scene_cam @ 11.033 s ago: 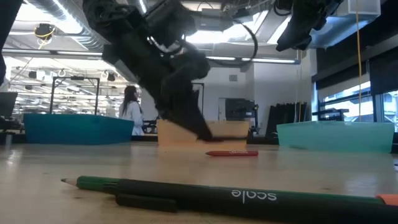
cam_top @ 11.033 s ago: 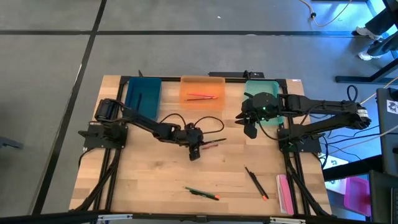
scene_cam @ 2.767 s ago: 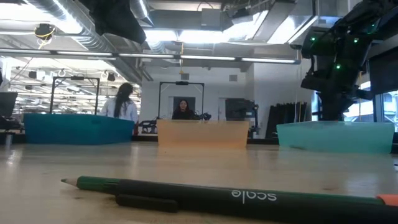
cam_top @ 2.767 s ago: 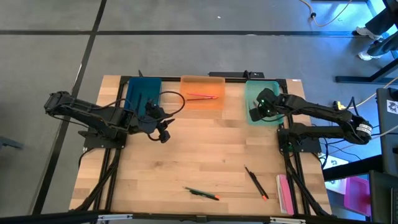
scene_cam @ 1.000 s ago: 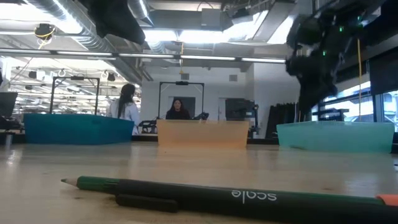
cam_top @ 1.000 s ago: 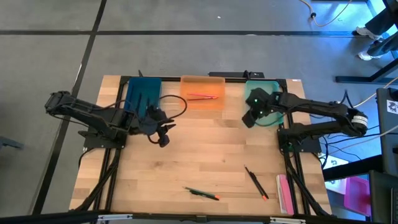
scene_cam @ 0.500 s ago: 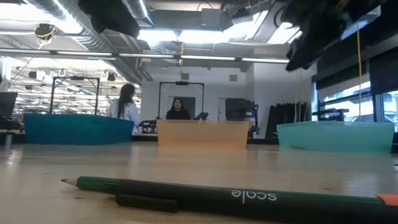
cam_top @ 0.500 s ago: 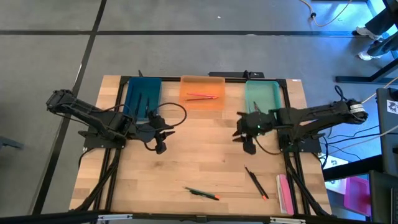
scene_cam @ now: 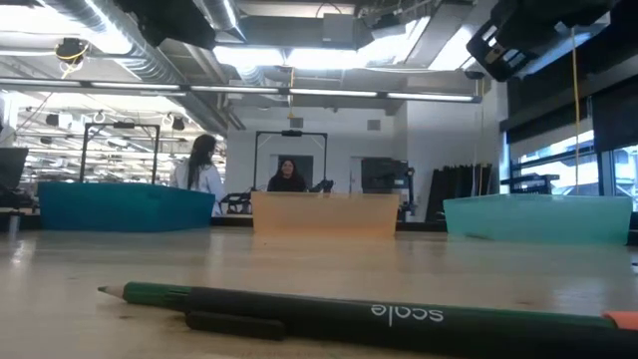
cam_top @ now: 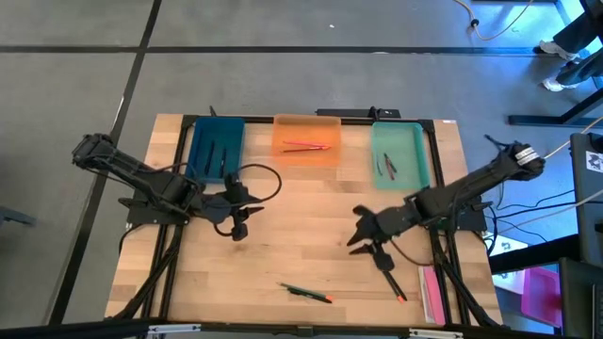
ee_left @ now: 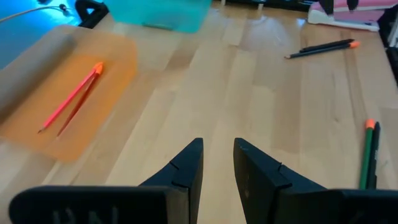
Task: Sort crayons/erasers/pens/pencils in bins
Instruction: Put the green pencil into the orange bin
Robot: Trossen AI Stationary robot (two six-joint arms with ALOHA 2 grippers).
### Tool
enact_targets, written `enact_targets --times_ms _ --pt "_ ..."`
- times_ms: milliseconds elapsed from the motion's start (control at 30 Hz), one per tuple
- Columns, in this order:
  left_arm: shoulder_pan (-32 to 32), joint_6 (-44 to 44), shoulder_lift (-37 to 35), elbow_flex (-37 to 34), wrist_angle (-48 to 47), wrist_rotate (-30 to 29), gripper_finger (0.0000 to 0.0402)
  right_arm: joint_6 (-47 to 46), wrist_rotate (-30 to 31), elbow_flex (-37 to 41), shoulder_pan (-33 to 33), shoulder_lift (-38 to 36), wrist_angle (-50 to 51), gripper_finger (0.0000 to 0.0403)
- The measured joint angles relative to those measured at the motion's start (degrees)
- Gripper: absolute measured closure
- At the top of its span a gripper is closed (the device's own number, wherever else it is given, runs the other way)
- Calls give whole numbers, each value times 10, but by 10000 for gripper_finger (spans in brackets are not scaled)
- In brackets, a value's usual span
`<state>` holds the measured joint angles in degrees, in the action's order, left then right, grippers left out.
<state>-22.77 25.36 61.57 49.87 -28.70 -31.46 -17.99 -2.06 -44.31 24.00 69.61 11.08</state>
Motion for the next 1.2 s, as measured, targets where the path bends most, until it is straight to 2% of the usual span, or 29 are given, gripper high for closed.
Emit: enact_targets --times_ms 167,267,467,800,1000,1200 --pt "-27 -4 11 0 59 0 321 -13 0 0 32 56 -67 283" --pt "-47 -5 25 0 114 1 321 -15 -2 0 44 73 -72 283" --pt "-79 -22 65 0 193 42 321 4 0 0 51 76 -67 283" --pt "-108 -19 138 0 282 25 321 19 14 -5 70 79 -71 283" --pt "-109 -19 166 0 299 5 321 19 15 -65 86 133 -56 283" --pt "-109 -20 169 0 300 6 321 20 24 -157 88 229 25 283"
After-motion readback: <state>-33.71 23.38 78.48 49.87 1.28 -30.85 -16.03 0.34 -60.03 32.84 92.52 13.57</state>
